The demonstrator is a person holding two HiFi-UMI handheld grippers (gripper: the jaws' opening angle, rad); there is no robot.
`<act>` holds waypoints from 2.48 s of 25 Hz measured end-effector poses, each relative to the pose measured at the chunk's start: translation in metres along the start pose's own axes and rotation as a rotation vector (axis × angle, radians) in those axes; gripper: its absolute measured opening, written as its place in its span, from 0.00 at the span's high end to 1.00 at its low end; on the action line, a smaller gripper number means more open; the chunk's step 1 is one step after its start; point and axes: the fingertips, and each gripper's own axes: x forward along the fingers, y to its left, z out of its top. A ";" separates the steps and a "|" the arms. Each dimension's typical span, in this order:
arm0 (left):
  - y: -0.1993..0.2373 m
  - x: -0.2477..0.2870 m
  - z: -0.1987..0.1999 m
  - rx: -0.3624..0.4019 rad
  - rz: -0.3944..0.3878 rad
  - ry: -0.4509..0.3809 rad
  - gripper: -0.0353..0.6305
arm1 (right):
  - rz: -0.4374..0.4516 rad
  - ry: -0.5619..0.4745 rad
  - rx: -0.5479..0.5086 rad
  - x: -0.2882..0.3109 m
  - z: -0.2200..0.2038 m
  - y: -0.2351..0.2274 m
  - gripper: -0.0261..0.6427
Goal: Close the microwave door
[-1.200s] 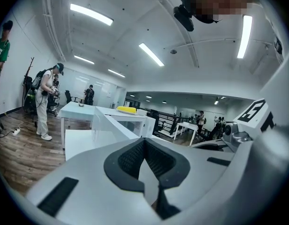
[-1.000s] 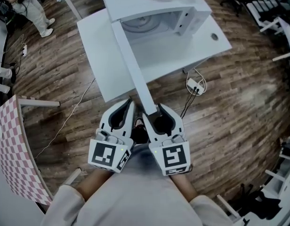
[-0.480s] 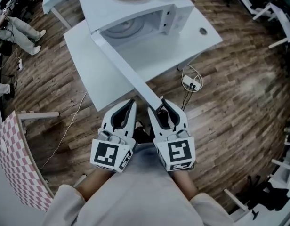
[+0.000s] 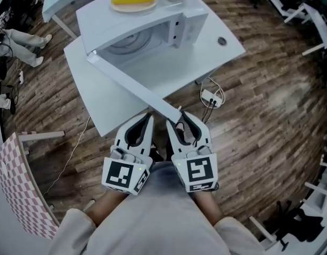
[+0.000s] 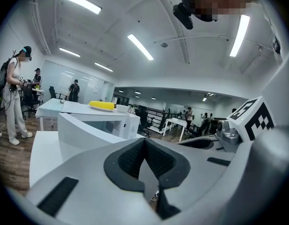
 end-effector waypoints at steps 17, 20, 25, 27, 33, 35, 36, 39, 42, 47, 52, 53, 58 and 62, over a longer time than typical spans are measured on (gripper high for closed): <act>-0.016 0.087 0.011 0.007 0.117 -0.013 0.93 | 0.082 -0.007 -0.045 0.046 0.021 -0.095 0.71; -0.018 0.094 0.011 -0.001 0.155 -0.028 0.93 | 0.110 -0.011 -0.069 0.055 0.024 -0.104 0.71; -0.020 0.102 0.008 -0.008 0.182 -0.036 0.93 | 0.138 -0.009 -0.071 0.068 0.026 -0.111 0.72; -0.021 0.106 0.009 -0.010 0.186 -0.038 0.93 | 0.151 -0.011 -0.066 0.071 0.027 -0.112 0.74; -0.014 0.120 0.019 -0.013 0.215 -0.063 0.93 | 0.196 -0.008 -0.063 0.089 0.029 -0.116 0.80; -0.009 0.123 0.020 -0.014 0.224 -0.069 0.93 | 0.203 -0.003 -0.068 0.096 0.029 -0.117 0.80; -0.007 0.124 0.021 -0.016 0.227 -0.072 0.93 | 0.206 0.000 -0.071 0.100 0.030 -0.118 0.80; 0.002 0.131 0.024 -0.017 0.230 -0.070 0.93 | 0.213 0.006 -0.078 0.111 0.035 -0.120 0.80; 0.008 0.138 0.027 -0.020 0.227 -0.065 0.93 | 0.217 0.014 -0.078 0.121 0.038 -0.123 0.80; 0.016 0.153 0.030 -0.025 0.218 -0.055 0.93 | 0.214 0.017 -0.072 0.134 0.044 -0.130 0.80; 0.025 0.168 0.028 -0.037 0.206 -0.041 0.93 | 0.213 0.023 -0.061 0.149 0.046 -0.137 0.81; 0.026 0.170 0.028 -0.040 0.205 -0.039 0.93 | 0.215 0.024 -0.058 0.152 0.046 -0.139 0.81; 0.034 0.177 0.029 -0.043 0.213 -0.028 0.93 | 0.218 0.025 -0.050 0.164 0.050 -0.143 0.81; 0.039 0.181 0.031 -0.044 0.222 -0.038 0.93 | 0.217 0.020 -0.049 0.172 0.053 -0.147 0.82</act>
